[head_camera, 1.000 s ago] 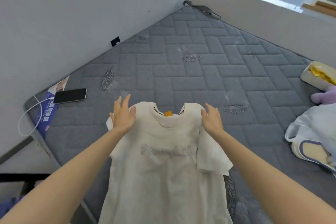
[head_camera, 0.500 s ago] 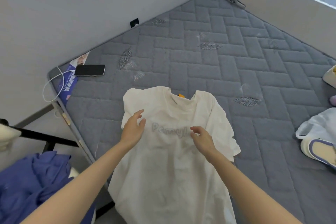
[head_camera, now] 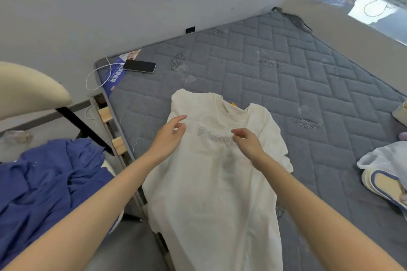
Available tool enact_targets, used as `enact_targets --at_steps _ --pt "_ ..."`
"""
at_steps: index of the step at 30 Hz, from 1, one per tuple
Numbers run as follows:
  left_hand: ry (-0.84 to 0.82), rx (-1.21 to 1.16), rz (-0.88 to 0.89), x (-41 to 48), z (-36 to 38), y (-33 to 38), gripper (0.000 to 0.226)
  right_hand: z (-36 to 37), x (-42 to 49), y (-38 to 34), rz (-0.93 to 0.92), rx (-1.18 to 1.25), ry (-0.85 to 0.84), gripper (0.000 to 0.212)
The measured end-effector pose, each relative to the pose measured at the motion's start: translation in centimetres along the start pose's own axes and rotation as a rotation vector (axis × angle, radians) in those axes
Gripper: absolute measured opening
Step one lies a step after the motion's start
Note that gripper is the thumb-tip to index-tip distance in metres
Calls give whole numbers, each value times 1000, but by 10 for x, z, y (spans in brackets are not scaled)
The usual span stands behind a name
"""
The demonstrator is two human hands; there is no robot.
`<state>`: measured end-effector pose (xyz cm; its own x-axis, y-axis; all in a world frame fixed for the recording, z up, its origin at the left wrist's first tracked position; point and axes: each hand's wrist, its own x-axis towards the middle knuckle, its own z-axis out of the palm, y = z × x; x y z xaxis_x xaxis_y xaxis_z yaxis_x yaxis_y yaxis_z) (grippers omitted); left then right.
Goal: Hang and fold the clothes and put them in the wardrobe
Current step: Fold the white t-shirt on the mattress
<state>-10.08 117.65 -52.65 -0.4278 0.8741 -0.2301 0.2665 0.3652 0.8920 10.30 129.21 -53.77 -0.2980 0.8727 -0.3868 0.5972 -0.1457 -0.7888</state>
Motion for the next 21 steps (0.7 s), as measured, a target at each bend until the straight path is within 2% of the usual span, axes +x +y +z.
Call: enact_targets --at_steps 10,15,21 --pt "76 -18 162 -12 37 -37 35 9 40 61 -144 -161 78 34" --pt "138 -80 159 -17 90 -53 35 -5 70 96 -137 -264 55 38" --pt "137 -34 89 -17 158 -52 35 -53 103 153 -147 -459 55 41"
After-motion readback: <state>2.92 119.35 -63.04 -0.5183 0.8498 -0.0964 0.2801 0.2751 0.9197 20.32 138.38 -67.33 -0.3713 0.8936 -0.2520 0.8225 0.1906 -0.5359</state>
